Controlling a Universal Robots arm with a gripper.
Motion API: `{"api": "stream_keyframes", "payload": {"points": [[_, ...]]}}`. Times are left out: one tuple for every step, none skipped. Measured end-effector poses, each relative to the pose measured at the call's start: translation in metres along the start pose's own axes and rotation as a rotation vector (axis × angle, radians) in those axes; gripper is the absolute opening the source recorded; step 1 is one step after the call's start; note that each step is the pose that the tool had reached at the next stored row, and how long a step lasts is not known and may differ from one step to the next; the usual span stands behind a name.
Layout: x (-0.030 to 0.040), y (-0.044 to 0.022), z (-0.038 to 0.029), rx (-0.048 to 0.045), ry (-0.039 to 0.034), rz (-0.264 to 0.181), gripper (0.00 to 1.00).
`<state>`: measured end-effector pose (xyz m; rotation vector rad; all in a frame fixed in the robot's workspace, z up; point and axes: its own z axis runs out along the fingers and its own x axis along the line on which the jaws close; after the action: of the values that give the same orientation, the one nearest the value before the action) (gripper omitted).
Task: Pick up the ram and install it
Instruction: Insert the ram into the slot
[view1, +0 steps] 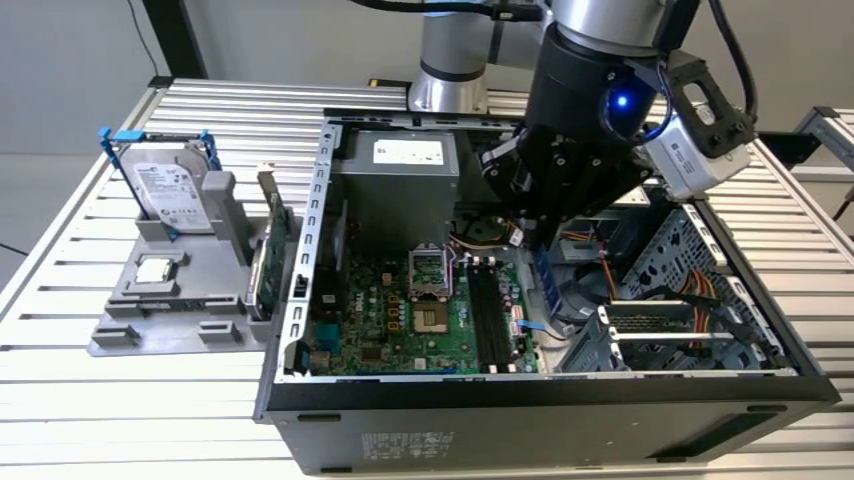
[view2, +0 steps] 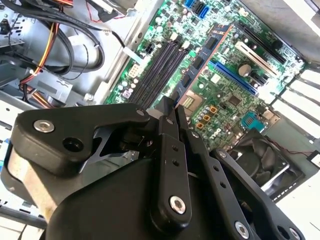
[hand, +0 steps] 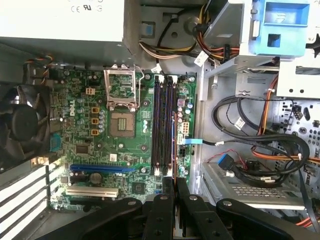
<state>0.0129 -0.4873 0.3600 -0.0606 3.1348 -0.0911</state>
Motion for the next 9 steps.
{"api": "stream_keyframes", "payload": {"points": [[0.0000,0.0001,0.0016,0.0000,0.0000,0.000,0.00],[0.0001,0.0002,0.0034,0.0000,0.0000,0.000,0.00],[0.0001,0.0003,0.0053,0.0000,0.0000,0.000,0.00],[0.0001,0.0004,0.0070,0.0001,0.0000,0.000,0.00],[0.0001,0.0005,0.0088,0.0001,0.0000,0.000,0.00],[0.0001,0.0006,0.0106,0.0001,0.0000,0.000,0.00],[0.0001,0.0007,0.0125,0.0001,0.0000,0.000,0.00],[0.0000,0.0008,0.0143,0.0002,0.0000,0.000,0.00],[0.0000,0.0009,0.0161,0.0003,0.0001,0.000,0.00]]}}
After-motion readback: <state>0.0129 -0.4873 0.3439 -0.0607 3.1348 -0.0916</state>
